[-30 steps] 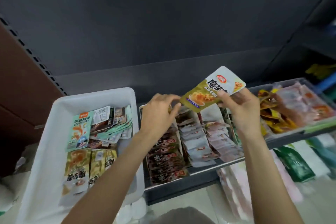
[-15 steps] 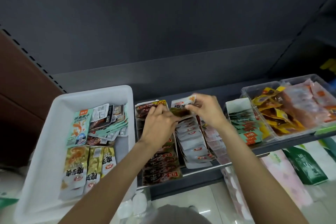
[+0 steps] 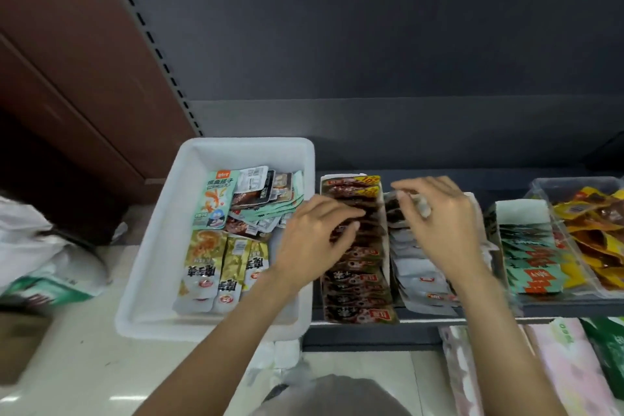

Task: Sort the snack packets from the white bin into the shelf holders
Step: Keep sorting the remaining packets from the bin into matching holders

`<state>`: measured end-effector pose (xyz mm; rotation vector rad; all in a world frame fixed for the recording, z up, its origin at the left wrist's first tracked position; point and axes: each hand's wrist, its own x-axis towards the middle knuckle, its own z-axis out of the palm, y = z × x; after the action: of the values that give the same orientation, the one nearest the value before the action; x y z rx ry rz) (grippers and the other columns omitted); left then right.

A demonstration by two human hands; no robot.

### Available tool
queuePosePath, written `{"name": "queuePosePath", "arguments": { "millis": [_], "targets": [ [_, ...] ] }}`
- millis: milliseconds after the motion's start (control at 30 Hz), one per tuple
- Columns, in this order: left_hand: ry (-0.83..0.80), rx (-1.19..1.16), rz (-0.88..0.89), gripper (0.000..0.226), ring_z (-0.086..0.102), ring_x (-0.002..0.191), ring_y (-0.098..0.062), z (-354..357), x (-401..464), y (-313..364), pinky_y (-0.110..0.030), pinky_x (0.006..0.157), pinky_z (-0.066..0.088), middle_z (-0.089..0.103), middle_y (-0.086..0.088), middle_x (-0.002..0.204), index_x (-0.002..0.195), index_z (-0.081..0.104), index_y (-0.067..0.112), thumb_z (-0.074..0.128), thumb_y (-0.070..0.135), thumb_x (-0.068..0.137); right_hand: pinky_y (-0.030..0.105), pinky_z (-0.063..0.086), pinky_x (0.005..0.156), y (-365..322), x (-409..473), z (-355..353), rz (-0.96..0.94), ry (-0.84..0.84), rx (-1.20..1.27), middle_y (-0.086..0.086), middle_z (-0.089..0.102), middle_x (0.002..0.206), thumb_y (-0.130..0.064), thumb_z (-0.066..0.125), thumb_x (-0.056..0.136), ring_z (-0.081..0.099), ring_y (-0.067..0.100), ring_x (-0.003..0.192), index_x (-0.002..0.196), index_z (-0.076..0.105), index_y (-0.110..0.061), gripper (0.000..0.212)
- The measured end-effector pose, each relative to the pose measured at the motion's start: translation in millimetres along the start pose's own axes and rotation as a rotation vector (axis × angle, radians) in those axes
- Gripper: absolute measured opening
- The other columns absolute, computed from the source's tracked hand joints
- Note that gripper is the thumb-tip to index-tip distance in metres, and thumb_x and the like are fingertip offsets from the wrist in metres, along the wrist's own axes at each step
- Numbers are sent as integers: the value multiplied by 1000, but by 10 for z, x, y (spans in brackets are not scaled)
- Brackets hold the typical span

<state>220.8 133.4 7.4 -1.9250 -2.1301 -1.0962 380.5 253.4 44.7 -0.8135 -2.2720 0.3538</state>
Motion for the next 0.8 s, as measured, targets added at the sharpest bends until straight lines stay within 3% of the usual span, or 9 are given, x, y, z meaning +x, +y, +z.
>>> {"name": "queuePosePath", "arguments": {
  "millis": [67, 133, 200, 267, 333, 433, 600, 700, 800],
  "targets": [
    [59, 5, -135, 19, 58, 84, -5, -249, -304, -238, -11, 77, 40, 70, 6, 92, 100, 72, 18, 57, 23, 88, 18, 47, 75, -468, -60, 94, -38, -72, 226, -8, 70, 93, -15, 59, 90, 61, 4, 84, 99, 71, -17, 15],
    [76, 67, -324, 16, 60, 75, -7, -459, -660, -566, -7, 71, 40, 72, 4, 89, 96, 73, 17, 66, 11, 83, 12, 47, 70, -833, -104, 363, -60, -307, 329, -11, 70, 96, -16, 59, 92, 59, -6, 77, 105, 69, -21, 18],
    [-15, 104, -583, 22, 67, 77, -17, -638, -975, -879, -21, 71, 51, 73, 2, 95, 97, 73, 19, 67, 5, 81, 10, 45, 65, -1099, -145, 771, -70, -576, 305, -10, 72, 95, -17, 57, 93, 58, -5, 68, 107, 69, -23, 19],
    [-153, 131, -800, 27, 67, 89, -25, -770, -1166, -1106, -31, 75, 51, 72, -2, 105, 106, 71, 21, 67, 9, 82, 13, 47, 63, -1295, -178, 1189, -6, -768, 315, -5, 73, 93, -18, 56, 94, 62, 3, 63, 108, 69, -21, 19],
    [-277, 200, -824, 33, 62, 98, -28, -830, -1227, -1267, -34, 79, 51, 67, -4, 114, 116, 66, 24, 65, 16, 84, 10, 40, 55, -1412, -188, 1567, 110, -923, 296, -1, 71, 100, -17, 54, 95, 58, 1, 62, 110, 67, -14, 20],
    [-424, 261, -760, 42, 51, 114, -25, -844, -1143, -1393, -36, 90, 47, 55, -1, 130, 128, 56, 24, 61, 21, 86, 23, 38, 53, -1491, -232, 2065, 226, -1093, 79, 6, 64, 89, -13, 51, 92, 59, 20, 76, 89, 62, -8, 12],
    [-663, 364, -652, 59, 33, 128, -24, -746, -1120, -1523, -36, 97, 44, 32, 1, 143, 138, 41, 23, 63, 36, 85, 34, 47, 77, -1626, -374, 2410, 470, -917, 23, 14, 59, 114, -8, 58, 88, 59, 32, 105, 117, 52, 1, 31],
    [-717, 347, -646, 70, 30, 128, -25, -740, -1149, -1568, -37, 97, 44, 25, 0, 144, 141, 36, 25, 67, 42, 81, 30, 48, 71, -1703, -469, 2491, 608, -806, 168, 13, 64, 109, -6, 61, 84, 62, 30, 99, 108, 61, -2, 25],
    [-737, 318, -639, 79, 30, 127, -24, -762, -1150, -1607, -38, 98, 42, 23, 2, 144, 142, 34, 25, 70, 50, 76, 26, 47, 60, -1701, -472, 2529, 740, -845, 269, 11, 68, 96, -5, 58, 84, 63, 26, 85, 90, 66, -3, 10]
  ]
}}
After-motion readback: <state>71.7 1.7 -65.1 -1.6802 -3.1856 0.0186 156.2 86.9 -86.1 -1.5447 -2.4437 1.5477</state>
